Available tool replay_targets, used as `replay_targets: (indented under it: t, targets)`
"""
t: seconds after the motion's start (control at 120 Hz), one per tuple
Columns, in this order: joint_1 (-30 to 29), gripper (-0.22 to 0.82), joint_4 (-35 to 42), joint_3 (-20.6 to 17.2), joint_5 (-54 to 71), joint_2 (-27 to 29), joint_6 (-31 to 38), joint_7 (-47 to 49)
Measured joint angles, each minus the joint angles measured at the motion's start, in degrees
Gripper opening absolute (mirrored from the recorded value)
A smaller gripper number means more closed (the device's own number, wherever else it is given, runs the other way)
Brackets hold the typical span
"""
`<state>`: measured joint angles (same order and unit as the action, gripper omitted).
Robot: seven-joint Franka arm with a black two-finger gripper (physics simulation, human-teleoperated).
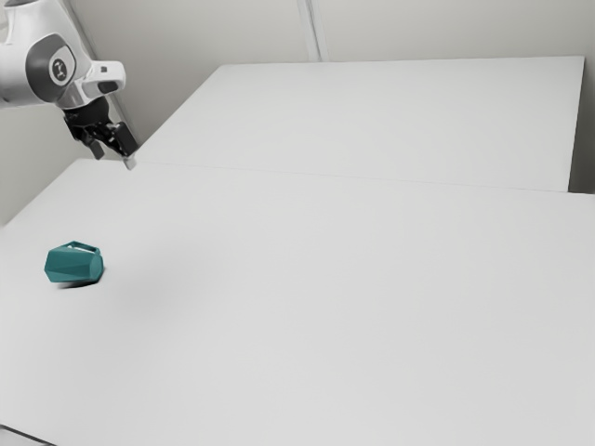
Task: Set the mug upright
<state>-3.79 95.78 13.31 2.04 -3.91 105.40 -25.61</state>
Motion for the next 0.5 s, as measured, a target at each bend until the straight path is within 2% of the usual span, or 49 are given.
replay_targets:
  t: [0.225, 0.375, 0.5]
  targets:
    - [0.4, 0.60, 0.1, 3.4, -2.0, -0.4, 0.1, -1.0]
    - [-4.9, 0.60, 0.3, 6.0, -6.2, -2.3, 0.1, -3.0]
    - [-10.8, 0.60, 0.2, 6.3, -10.3, -4.7, 0.0, -5.9]
